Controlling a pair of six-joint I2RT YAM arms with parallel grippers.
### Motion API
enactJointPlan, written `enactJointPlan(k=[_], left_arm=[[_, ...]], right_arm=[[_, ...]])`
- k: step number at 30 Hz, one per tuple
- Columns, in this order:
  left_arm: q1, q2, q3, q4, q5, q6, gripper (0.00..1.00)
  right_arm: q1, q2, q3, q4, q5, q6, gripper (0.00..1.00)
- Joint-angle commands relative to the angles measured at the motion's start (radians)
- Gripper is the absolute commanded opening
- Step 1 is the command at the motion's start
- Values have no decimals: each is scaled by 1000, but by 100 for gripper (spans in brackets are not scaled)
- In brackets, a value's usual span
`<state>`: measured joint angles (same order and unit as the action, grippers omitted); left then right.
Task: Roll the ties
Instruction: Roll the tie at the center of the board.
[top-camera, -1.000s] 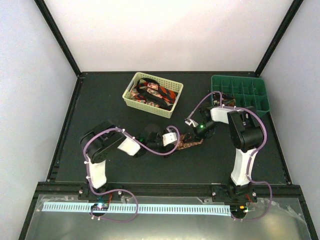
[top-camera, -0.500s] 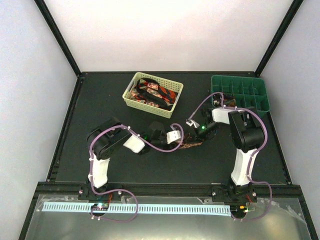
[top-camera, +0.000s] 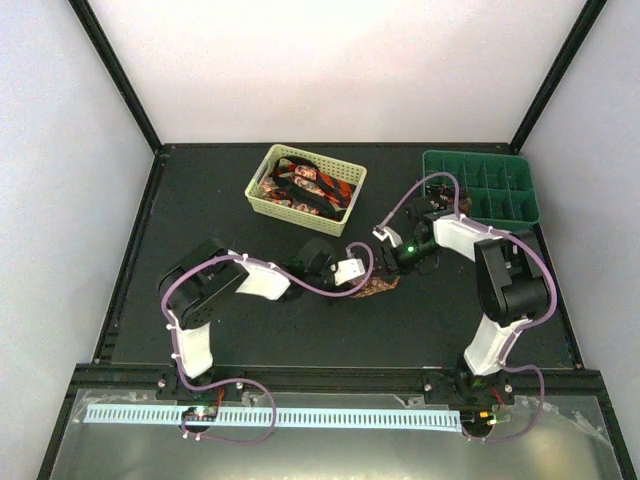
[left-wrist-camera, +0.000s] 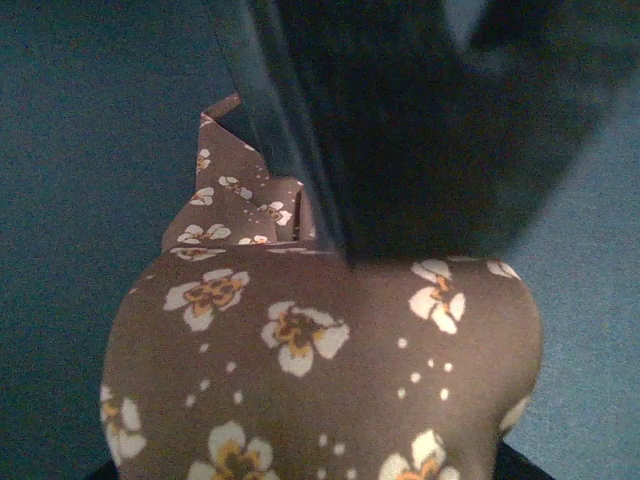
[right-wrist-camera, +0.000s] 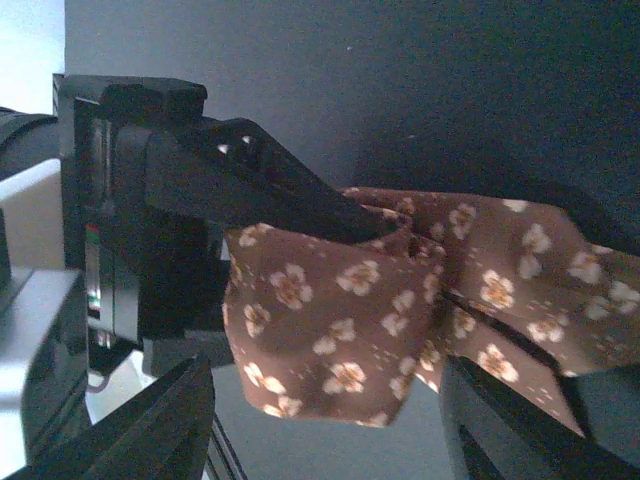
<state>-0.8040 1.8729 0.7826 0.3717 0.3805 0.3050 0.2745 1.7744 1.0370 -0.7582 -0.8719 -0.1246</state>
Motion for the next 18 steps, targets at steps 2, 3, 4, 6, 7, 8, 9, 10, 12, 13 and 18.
enactJointPlan(k=[2,3,4,6,7,8,9,10,12,13,18], left_arm=[[-10,52,20,-211,-78,14,37],[-11,52,22,-214,-79,13,37],[-11,52,24,-215,-78,14,37],[-11,54,26,-218,-77,13,38],[-11,54,25,-218,-76,13,38],[-11,55,23,-218,-74,13,38],[-11,54,23,-218,-71,12,38],[-11,54,22,-219,-71,10,39],[-6,52,21,-211,-53,2,43],[-3,48,17,-198,-45,-3,49],[19,-8,-26,-57,24,-21,68]], right_arm=[[51,27,16,64,-4,35,59],[58,38,21,65,-1,34,56],[64,49,25,65,7,33,52],[70,66,29,64,21,32,40],[71,72,31,65,35,31,32],[71,77,33,62,54,20,22],[70,80,35,60,78,15,13],[68,82,35,60,103,12,5],[60,92,31,58,136,12,2],[54,98,30,54,147,13,2],[29,129,7,43,199,22,1]])
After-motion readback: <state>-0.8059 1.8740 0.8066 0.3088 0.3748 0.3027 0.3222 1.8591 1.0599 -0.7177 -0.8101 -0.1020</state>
